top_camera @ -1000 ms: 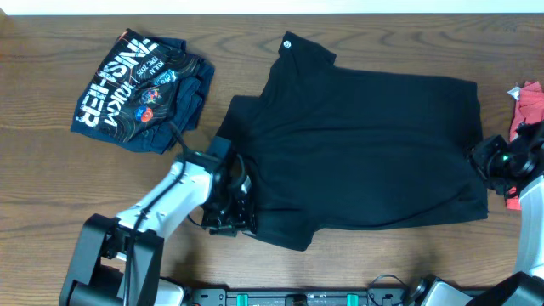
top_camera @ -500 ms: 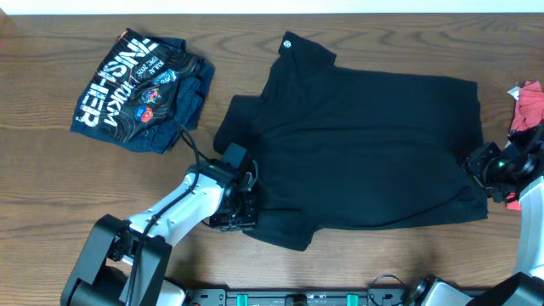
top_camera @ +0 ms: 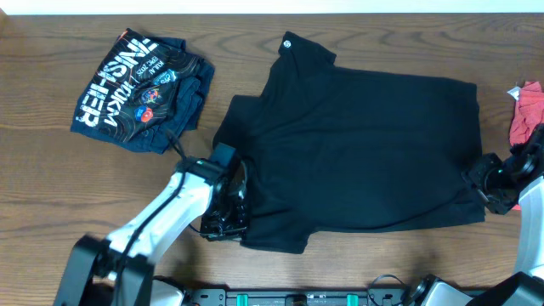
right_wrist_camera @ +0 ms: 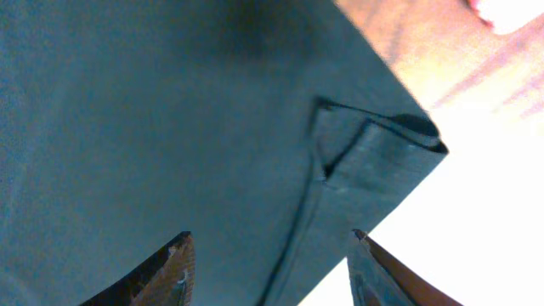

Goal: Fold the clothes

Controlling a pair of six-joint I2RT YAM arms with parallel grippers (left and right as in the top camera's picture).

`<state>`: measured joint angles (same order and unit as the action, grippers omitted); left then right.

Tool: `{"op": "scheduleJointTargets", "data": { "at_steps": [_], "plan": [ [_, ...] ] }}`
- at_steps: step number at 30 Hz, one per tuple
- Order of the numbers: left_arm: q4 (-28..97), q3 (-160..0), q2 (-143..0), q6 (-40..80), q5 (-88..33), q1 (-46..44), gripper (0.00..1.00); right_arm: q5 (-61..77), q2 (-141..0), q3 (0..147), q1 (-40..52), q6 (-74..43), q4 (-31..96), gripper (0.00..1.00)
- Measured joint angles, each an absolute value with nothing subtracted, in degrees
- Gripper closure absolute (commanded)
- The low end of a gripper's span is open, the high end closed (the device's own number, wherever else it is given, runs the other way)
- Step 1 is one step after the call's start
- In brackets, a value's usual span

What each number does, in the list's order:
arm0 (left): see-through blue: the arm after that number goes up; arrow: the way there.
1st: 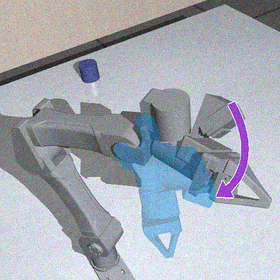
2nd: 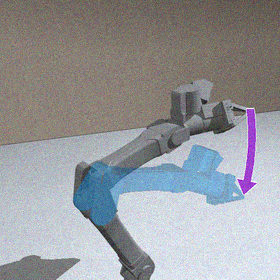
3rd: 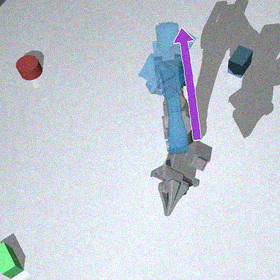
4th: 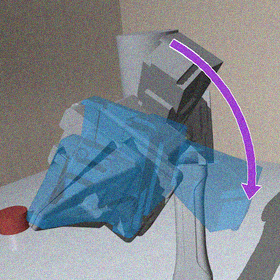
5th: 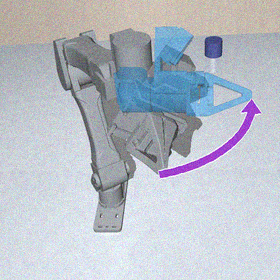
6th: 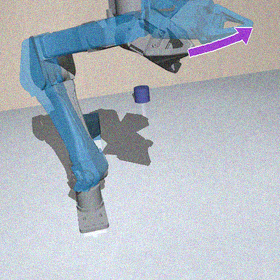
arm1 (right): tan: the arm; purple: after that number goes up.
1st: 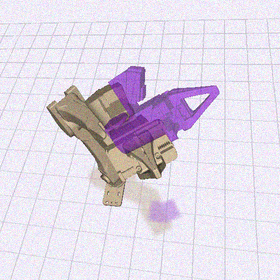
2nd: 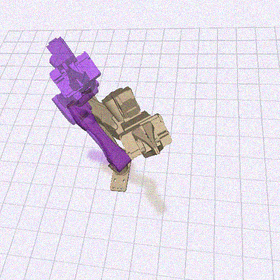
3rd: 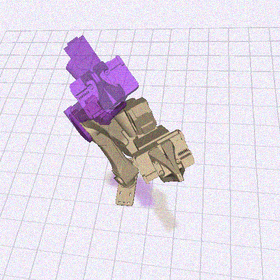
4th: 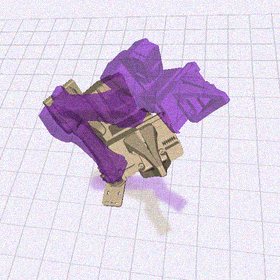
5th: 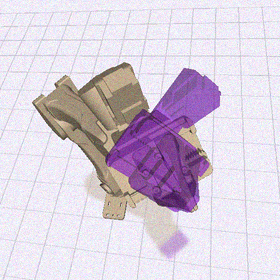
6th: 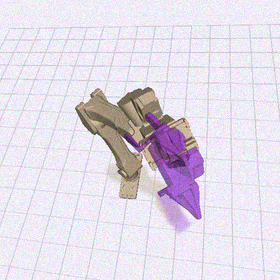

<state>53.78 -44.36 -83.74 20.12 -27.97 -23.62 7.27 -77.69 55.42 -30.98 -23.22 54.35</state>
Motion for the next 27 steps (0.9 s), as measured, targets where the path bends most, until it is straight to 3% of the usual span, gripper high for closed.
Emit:
{"op": "scheduleJointTargets", "data": {
  "at_steps": [9, 21, 22, 24, 27],
  "plan": [
    [53.76, -44.66, -79.66, 19.46, -28.18, -23.62, 0.94, 3.33, -81.78, 46.59, -30.96, -25.65, 45.21, 0.57],
    [52.66, -44.66, -79.66, 19.46, -28.16, -23.62, 0.94, 2.57, -86.85, 41.93, -30.96, -27.05, 40.58, 0.6],
    [52.51, -44.66, -79.66, 19.46, -28.16, -23.62, 0.94, 2.52, -87.07, 41.93, -30.96, -27.07, 40.4, 0.67],
    [52.49, -44.66, -79.66, 19.46, -28.16, -23.62, 0.94, 2.48, -87.55, 41.91, -30.96, -27.4, 39.55, 0.9],
    [52.51, -44.66, -79.66, 19.46, -28.16, -23.62, 0.94, 2.52, -87.74, 41.87, -30.96, -27.57, 39.35, 0.99]
  ]
}}
